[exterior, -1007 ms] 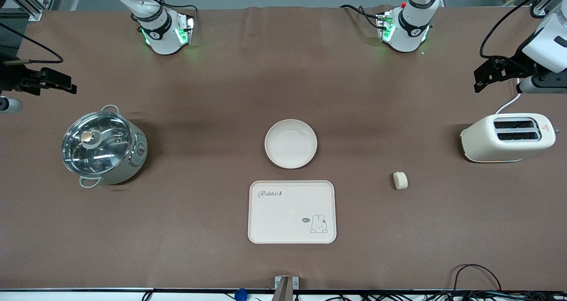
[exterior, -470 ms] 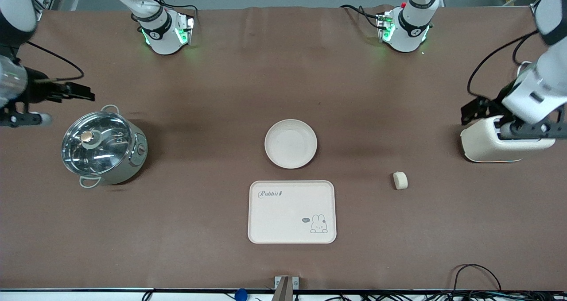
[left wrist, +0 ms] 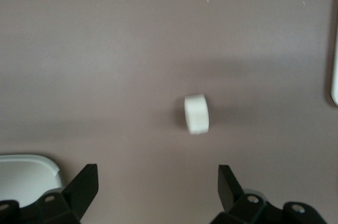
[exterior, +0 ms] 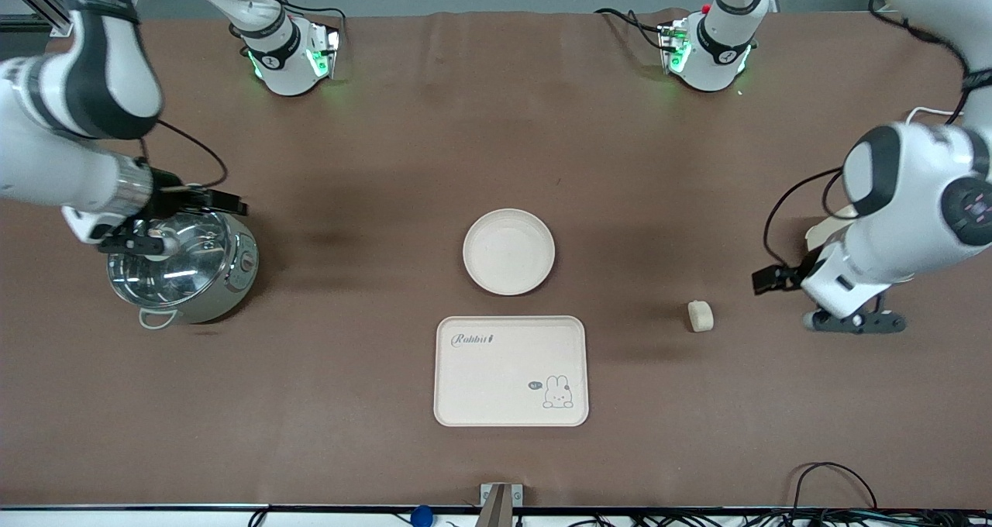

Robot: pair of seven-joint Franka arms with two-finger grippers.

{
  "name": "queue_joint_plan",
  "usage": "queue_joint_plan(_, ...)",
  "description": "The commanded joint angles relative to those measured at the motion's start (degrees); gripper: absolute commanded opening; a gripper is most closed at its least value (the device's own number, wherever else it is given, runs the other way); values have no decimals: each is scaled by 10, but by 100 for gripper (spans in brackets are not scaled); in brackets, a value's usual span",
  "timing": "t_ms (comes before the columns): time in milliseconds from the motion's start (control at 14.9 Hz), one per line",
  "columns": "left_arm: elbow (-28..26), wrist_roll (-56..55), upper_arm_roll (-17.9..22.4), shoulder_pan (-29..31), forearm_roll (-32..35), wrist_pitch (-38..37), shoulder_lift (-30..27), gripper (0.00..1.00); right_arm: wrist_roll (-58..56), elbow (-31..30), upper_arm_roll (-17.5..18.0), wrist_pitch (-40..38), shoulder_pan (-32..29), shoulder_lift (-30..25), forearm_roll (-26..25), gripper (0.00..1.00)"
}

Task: Place bun in plate and plate on tray
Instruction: 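Reach the left gripper toward the cream bun while the right gripper rises, then grasp the bun with the left gripper while the right gripper reaches the plate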

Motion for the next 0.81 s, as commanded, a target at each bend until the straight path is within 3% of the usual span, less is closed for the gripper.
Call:
queue_joint_plan(0, 10, -23, -3, -3, -7, 67, 63, 100, 125, -28, -2, 72, 92, 11, 16, 100)
queue_joint_plan(201, 10, -60, -4, -20, -6, 101, 102, 100, 152, -31, -2, 151, 148, 66, 91, 100)
queue_joint_plan(470, 11, -97, -5, -27, -8, 144, 143, 99, 160, -32, -2, 292, 239, 134, 102, 100)
queue_joint_plan(604, 10, -97, -5, -31, -8, 156, 161, 94, 174, -30, -2, 356, 285, 168, 114, 100)
queue_joint_plan(738, 9, -97, -4, -31, -6, 157, 174, 82, 217, -12, -2, 390, 311, 198, 119, 100)
